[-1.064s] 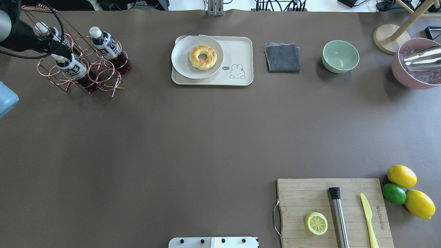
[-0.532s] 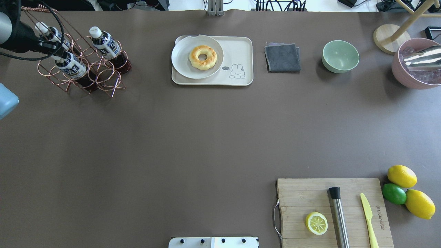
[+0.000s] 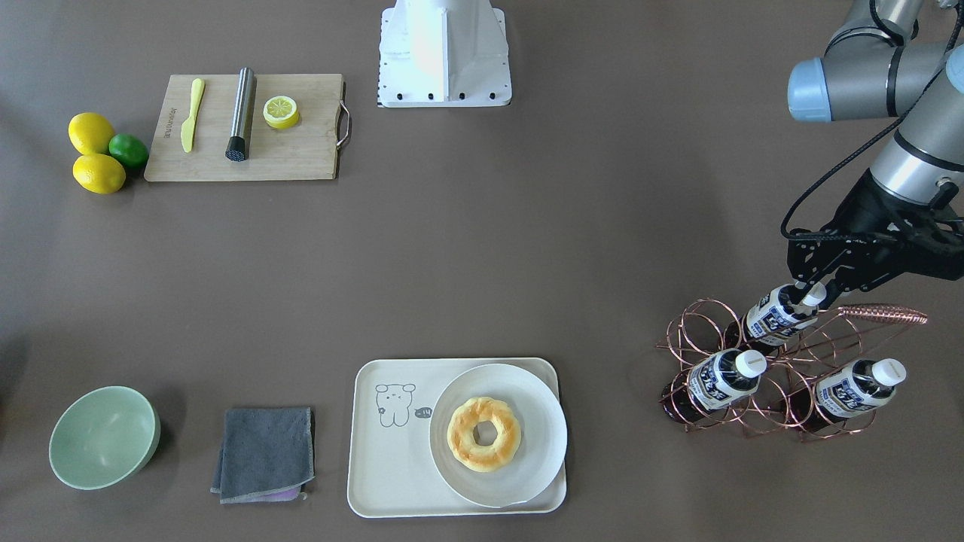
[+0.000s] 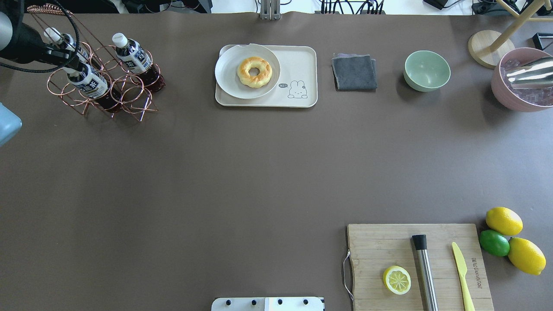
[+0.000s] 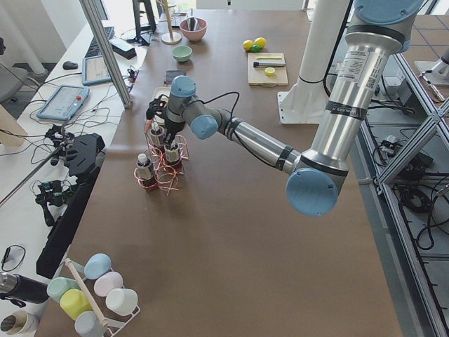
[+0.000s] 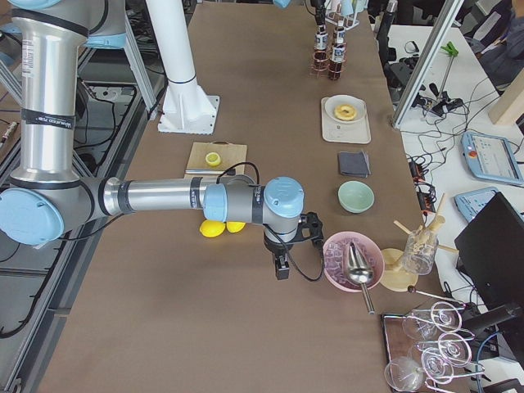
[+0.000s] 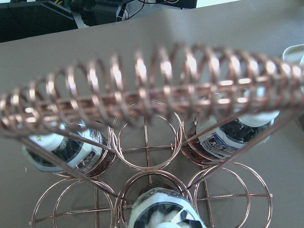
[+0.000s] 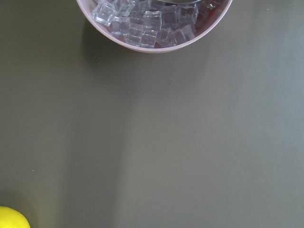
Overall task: Place tea on tray
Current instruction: 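Reach the left gripper into the copper rack and grasp a dark tea bottle, then lift the tea bottle out of the rack with the left gripper toward the table center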
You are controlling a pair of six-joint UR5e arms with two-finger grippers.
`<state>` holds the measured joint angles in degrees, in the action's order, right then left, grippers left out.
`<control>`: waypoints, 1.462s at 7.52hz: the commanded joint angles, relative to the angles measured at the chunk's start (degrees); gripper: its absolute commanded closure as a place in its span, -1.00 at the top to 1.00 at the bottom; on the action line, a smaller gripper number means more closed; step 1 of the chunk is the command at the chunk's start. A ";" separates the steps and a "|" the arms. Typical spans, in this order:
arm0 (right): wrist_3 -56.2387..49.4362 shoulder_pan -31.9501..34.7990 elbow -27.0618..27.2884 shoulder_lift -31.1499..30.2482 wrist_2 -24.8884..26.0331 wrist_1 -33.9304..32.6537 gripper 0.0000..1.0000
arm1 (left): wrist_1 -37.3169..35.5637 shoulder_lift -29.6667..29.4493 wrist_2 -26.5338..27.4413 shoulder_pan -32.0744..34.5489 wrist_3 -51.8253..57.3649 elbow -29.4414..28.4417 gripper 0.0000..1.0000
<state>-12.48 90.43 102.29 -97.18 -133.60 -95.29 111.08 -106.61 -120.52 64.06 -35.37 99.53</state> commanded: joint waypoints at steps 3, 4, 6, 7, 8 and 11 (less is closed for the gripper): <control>0.09 -0.60 0.10 0.06 -0.52 0.02 1.00 | -16.75 -4.91 -6.71 8.60 2.57 8.74 -1.00; 0.09 -0.78 0.10 0.50 -0.61 0.02 1.00 | -20.94 -7.88 -7.87 9.32 2.50 9.62 -1.00; 0.09 -0.78 0.19 0.94 -0.78 0.11 1.00 | -32.98 -16.57 -7.28 7.76 -1.61 12.34 -1.00; 0.09 -0.78 0.19 1.55 -0.87 0.11 1.00 | -33.38 -17.39 -7.10 5.31 -4.77 13.66 -1.00; 0.00 -0.78 0.45 1.82 -0.96 0.11 1.00 | -33.47 -18.79 -5.36 2.33 -8.45 15.33 -1.00; 0.00 -0.78 0.45 1.91 -2.19 0.11 1.00 | -33.82 -24.76 8.06 -14.96 -19.79 15.87 -1.00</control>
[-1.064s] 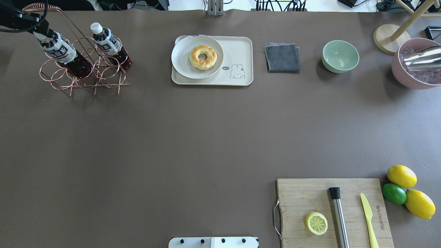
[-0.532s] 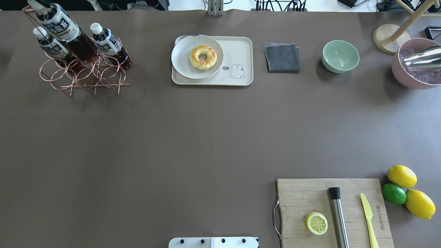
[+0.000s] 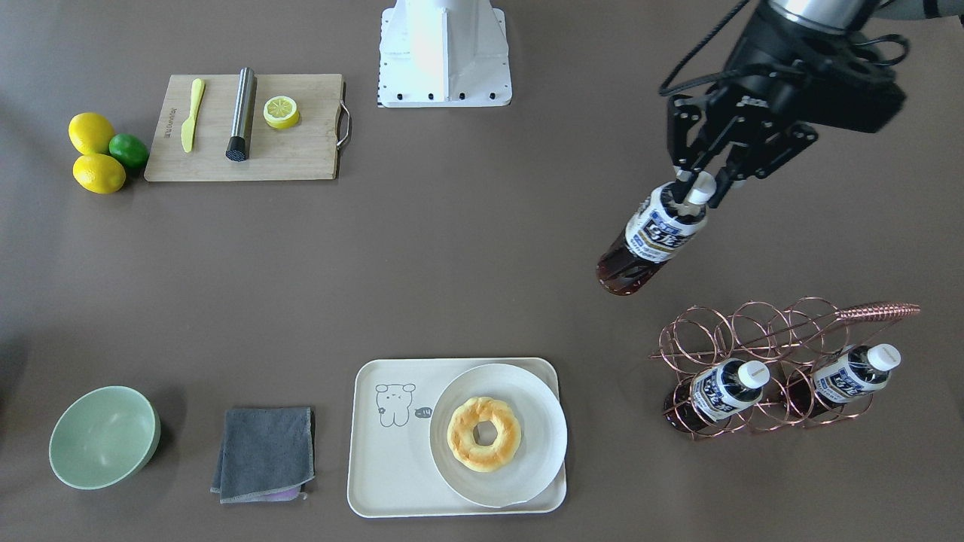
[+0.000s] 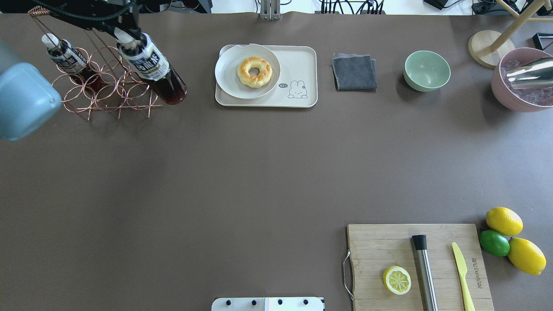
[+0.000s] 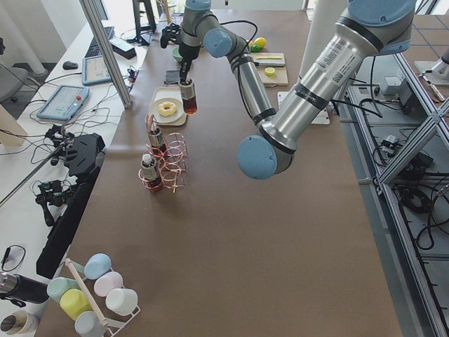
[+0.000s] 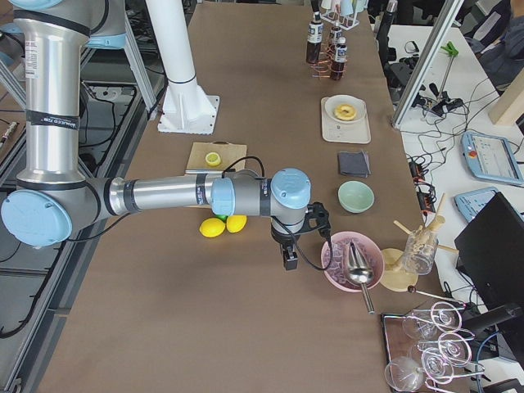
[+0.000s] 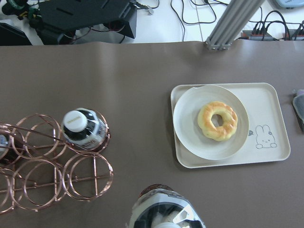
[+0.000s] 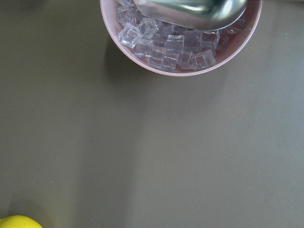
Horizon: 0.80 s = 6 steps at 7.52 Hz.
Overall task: Place tea on tray
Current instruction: 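Lift the tea bottle out of the rack with the left gripper toward the table center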
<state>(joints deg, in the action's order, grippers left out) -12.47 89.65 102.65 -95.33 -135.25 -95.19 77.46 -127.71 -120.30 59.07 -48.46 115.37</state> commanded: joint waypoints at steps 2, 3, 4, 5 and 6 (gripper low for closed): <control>-0.10 0.00 -0.08 0.06 -0.54 -0.09 1.00 | -0.38 -5.96 17.40 -21.04 -12.16 -0.23 -1.00; -0.01 0.00 -0.52 0.06 -1.67 -0.09 1.00 | -1.51 -8.32 21.73 -25.01 -12.97 -1.37 -1.00; 0.08 0.00 -0.70 0.06 -2.90 -0.17 1.00 | -2.48 -9.57 23.69 -26.53 -13.24 -2.68 -1.00; 0.08 0.00 -1.57 0.06 -4.22 -0.09 1.00 | -2.40 -10.36 25.01 -28.03 -13.15 -4.61 -1.00; 0.08 0.00 -1.75 -0.11 -4.32 -0.17 1.00 | -2.31 -11.06 26.24 -29.17 -13.15 -5.93 -1.00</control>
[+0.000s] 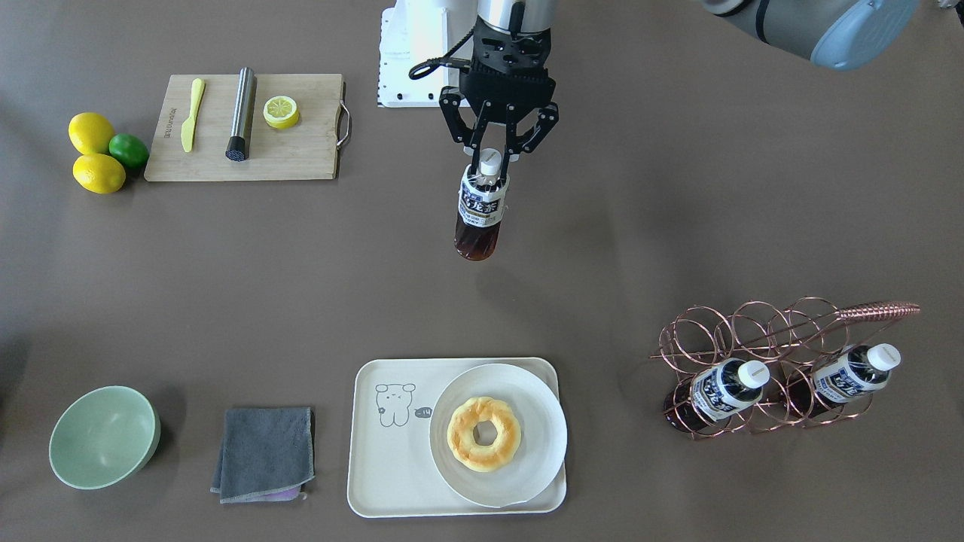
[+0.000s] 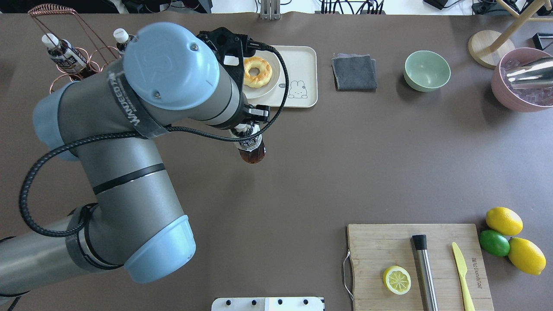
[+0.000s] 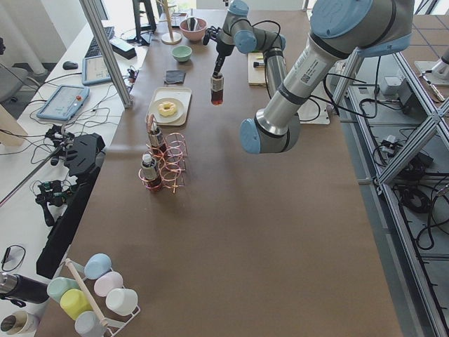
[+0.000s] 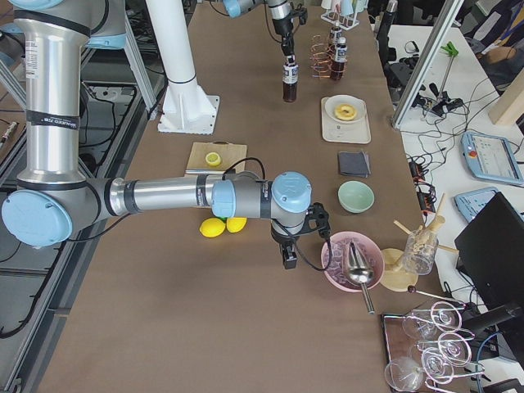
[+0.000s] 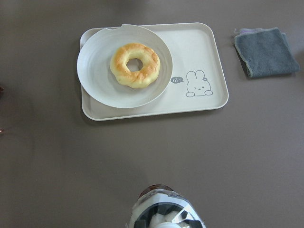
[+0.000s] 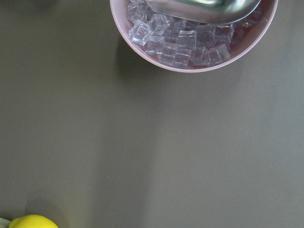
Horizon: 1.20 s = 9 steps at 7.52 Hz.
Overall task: Place tea on tray
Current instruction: 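Lower the tea bottle upright onto the table and open the left gripper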
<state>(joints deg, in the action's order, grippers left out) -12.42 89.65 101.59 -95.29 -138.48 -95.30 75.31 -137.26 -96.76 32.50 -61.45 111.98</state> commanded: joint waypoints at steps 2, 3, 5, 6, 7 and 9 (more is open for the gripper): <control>-0.06 0.00 -0.69 -0.43 -1.01 0.03 1.00 | -0.08 -1.26 2.81 -4.54 -0.08 -3.17 -1.00; -0.06 0.00 -0.69 -0.51 -1.01 -0.06 1.00 | 0.01 -1.26 2.72 -5.34 -0.16 -3.09 -1.00; -0.06 0.00 -0.69 -0.69 -1.01 0.03 1.00 | -0.07 -1.00 2.72 -5.96 -0.34 -3.09 -1.00; -0.06 0.00 -0.78 -0.69 -1.01 -0.06 1.00 | 0.01 -0.91 2.72 -6.22 -0.52 -3.17 -1.00; -0.06 0.00 -0.87 -0.69 -1.01 0.03 1.00 | 0.01 -0.82 2.80 -6.92 -0.52 -3.26 -1.00; -0.06 -0.09 -0.95 -0.69 -1.01 0.03 1.00 | 0.01 -0.38 2.81 -7.19 -0.60 -3.26 -1.00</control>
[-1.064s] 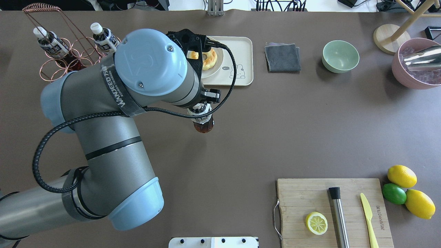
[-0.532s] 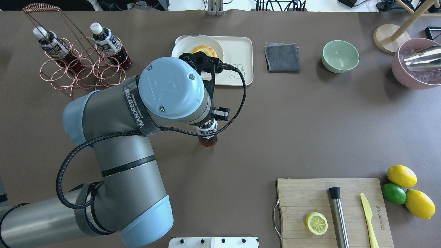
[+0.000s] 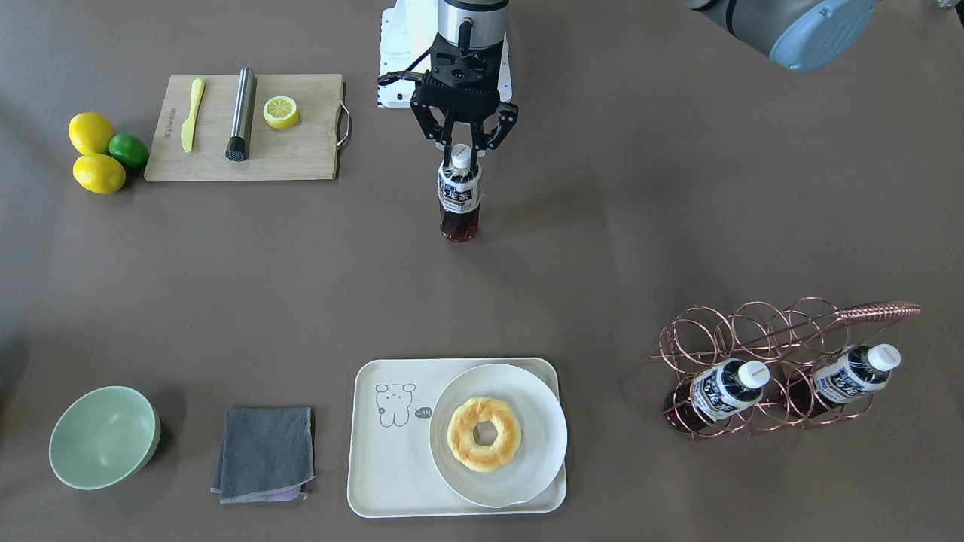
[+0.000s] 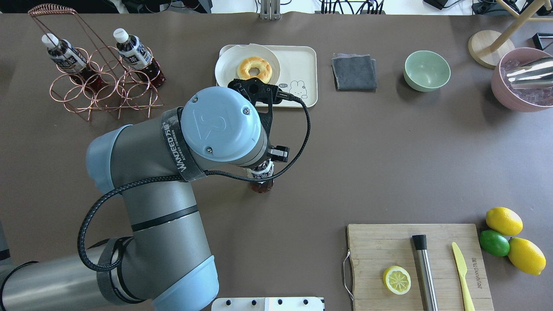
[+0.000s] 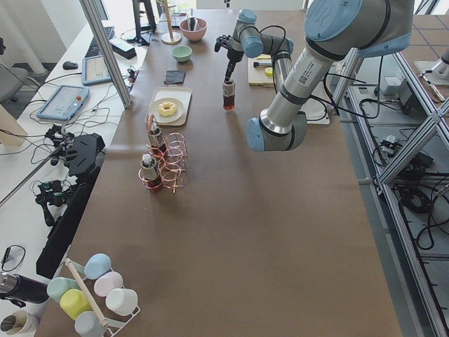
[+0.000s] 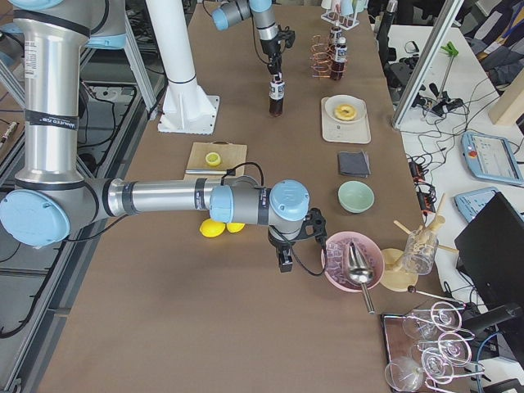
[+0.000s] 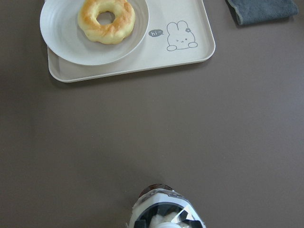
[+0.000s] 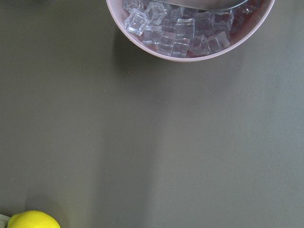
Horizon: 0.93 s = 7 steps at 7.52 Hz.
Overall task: Place tea on tray
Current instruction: 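Lower the tea bottle upright onto the table and open the left gripper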
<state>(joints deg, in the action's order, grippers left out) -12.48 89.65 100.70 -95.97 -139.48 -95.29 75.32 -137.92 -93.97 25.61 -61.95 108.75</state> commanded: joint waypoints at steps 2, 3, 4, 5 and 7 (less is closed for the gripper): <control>0.00 -0.08 -0.07 -0.01 0.09 0.02 1.00 | 0.00 0.28 0.02 -0.38 -0.19 -0.03 -1.00; 0.00 -0.08 -0.07 -0.01 0.09 0.02 1.00 | 0.00 0.63 0.02 -0.56 -0.71 -0.12 -1.00; 0.00 -0.08 -0.07 -0.01 0.09 0.02 1.00 | 0.00 0.63 0.02 -0.56 -0.72 -0.12 -1.00; 0.00 -0.08 -0.07 -0.01 0.09 0.02 1.00 | 0.09 0.55 0.02 -0.56 -0.72 -0.03 -1.00; 0.00 -0.08 -0.07 -0.01 0.09 0.02 1.00 | 0.44 0.72 0.02 -0.56 -0.72 -0.12 -1.00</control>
<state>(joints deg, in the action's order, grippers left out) -12.48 89.56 100.63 -95.98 -139.40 -95.27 75.41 -137.36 -93.95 25.05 -62.65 108.69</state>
